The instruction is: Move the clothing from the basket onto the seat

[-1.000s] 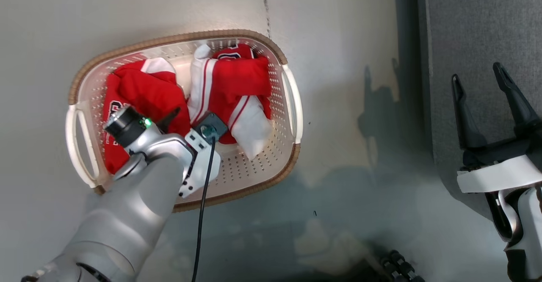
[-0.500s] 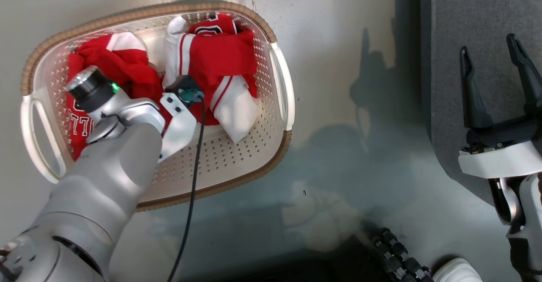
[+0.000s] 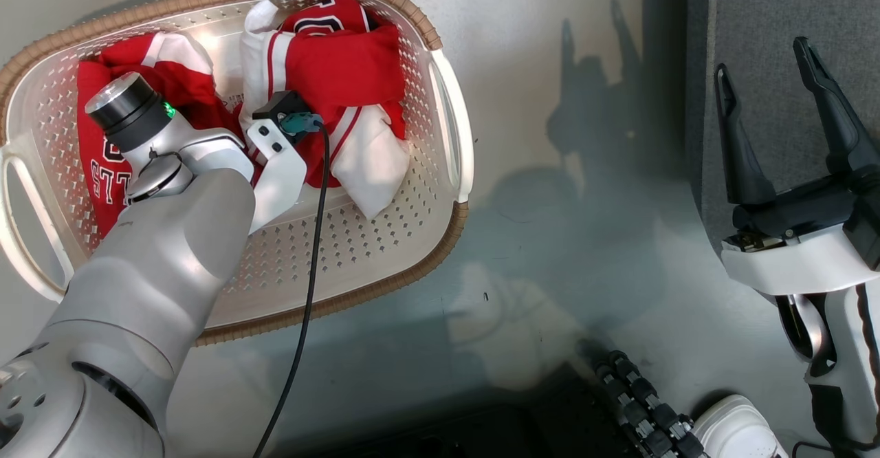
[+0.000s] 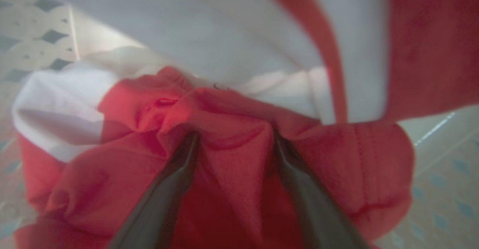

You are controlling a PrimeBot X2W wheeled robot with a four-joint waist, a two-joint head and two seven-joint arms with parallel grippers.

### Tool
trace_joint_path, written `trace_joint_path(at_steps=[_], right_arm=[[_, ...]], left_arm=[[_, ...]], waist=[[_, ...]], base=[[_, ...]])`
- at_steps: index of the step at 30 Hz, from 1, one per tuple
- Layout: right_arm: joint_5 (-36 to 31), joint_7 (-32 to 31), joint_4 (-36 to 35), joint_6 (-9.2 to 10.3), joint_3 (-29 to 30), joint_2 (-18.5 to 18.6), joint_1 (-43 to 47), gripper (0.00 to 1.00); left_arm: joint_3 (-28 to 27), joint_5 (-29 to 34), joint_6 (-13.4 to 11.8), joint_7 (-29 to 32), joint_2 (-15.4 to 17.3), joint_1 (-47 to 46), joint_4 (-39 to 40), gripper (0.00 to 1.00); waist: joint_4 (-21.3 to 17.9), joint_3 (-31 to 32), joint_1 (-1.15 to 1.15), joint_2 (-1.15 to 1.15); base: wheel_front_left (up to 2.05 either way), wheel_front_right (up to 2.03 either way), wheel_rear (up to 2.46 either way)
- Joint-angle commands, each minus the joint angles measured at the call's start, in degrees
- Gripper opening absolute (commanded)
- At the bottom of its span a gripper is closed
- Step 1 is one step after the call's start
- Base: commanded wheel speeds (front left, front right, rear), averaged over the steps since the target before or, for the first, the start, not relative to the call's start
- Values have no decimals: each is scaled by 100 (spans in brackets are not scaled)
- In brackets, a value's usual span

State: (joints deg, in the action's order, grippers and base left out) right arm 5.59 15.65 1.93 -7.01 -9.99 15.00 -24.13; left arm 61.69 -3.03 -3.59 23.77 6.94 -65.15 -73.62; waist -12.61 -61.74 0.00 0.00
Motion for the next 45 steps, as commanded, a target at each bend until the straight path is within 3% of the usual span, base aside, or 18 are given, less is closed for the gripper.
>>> trace_joint_path(at_steps=[1, 6, 7, 8, 16, 21, 30, 34, 45], right_arm=[[131, -87, 160, -83, -21, -4, 54, 100], [104, -83, 137, -82, -1, -10, 92, 100], [97, -83, 139, -82, -15, -19, 96, 100], [93, -83, 143, -82, -28, -27, 93, 100], [122, -80, 176, -73, -39, -20, -110, 100], [37, -50, 221, -45, 55, 60, -142, 100], [-164, -49, 373, -48, 7, 125, 126, 100], [-197, -49, 536, -48, 61, 131, 449, 100], [-216, -49, 835, -48, 120, -72, 1197, 100]], left_arm=[[-15, -69, 21, 78, 102, -27, -45, 100], [-66, -180, -5, 188, 98, -26, -48, 100], [-79, -205, -12, 225, 95, -23, -51, 69], [-80, -208, -1, 251, 81, -14, -51, 0], [-265, -517, -38, 205, 40, 10, -38, 0], [-231, -596, -18, 46, -69, 176, -30, 0], [-154, -824, -64, -574, -337, 893, -25, 0], [-230, -1045, -128, -1147, -385, 1335, 113, 0], [-594, -1741, -406, -2859, -398, 2161, 566, 0]], waist=[[-11, -14, 0, 0], [-13, -40, 0, 0], [-11, -44, 0, 0], [-9, -45, 0, 0], [-14, 32, 0, 0], [48, 413, 0, 0], [421, 1946, 0, 0], [674, 2826, 0, 0], [1130, 4487, 0, 0]], base=[[0, 0, 0], [0, 0, 0], [0, 0, 0], [0, 0, 0], [0, 0, 0], [0, 0, 0], [0, 0, 0], [0, 0, 0], [0, 0, 0]])
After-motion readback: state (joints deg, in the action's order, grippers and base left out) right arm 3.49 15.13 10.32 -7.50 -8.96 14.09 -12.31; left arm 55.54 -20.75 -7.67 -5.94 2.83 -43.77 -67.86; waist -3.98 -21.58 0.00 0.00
